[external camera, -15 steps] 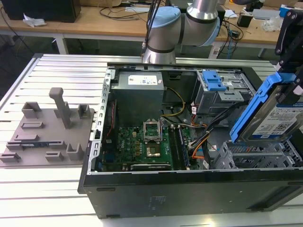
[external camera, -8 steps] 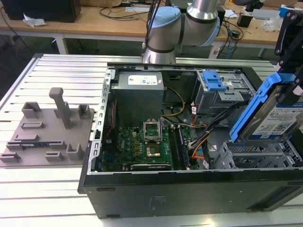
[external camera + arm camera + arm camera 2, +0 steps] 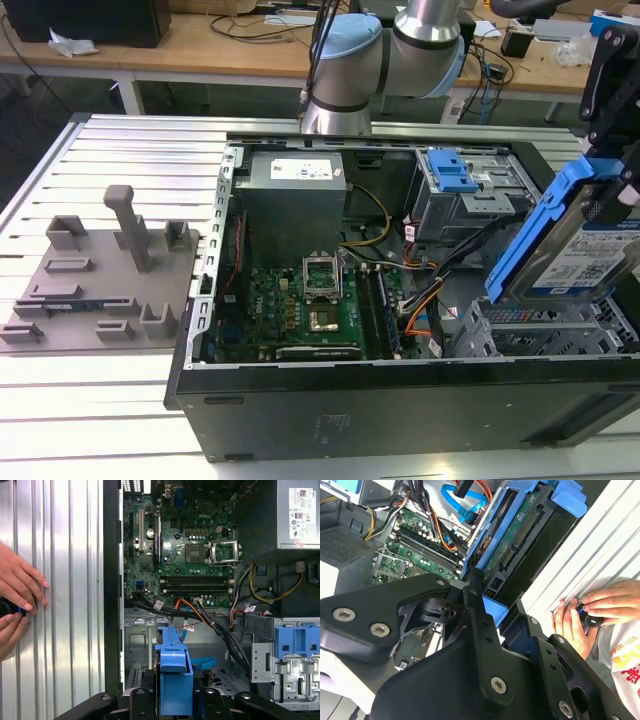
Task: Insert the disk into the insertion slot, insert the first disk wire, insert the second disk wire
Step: 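Insert the disk into the insertion slot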
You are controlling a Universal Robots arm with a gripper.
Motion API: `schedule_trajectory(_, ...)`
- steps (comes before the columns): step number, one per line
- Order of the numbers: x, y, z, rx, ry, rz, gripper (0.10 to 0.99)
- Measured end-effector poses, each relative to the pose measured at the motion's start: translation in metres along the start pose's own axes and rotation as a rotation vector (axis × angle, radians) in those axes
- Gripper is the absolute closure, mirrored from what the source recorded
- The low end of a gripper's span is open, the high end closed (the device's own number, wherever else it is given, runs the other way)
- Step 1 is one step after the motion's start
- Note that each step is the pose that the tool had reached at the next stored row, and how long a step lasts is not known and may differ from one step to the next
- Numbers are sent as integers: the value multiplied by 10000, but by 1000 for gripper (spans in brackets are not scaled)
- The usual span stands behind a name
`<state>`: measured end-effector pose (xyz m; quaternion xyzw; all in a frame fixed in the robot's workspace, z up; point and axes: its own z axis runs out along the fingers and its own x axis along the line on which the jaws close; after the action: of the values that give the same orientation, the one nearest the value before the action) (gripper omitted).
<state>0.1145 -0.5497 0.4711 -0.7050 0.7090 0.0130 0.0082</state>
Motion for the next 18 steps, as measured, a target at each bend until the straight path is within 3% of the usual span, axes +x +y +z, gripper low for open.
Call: schedule_trajectory(18, 3, -8, 77, 0, 5, 0, 718)
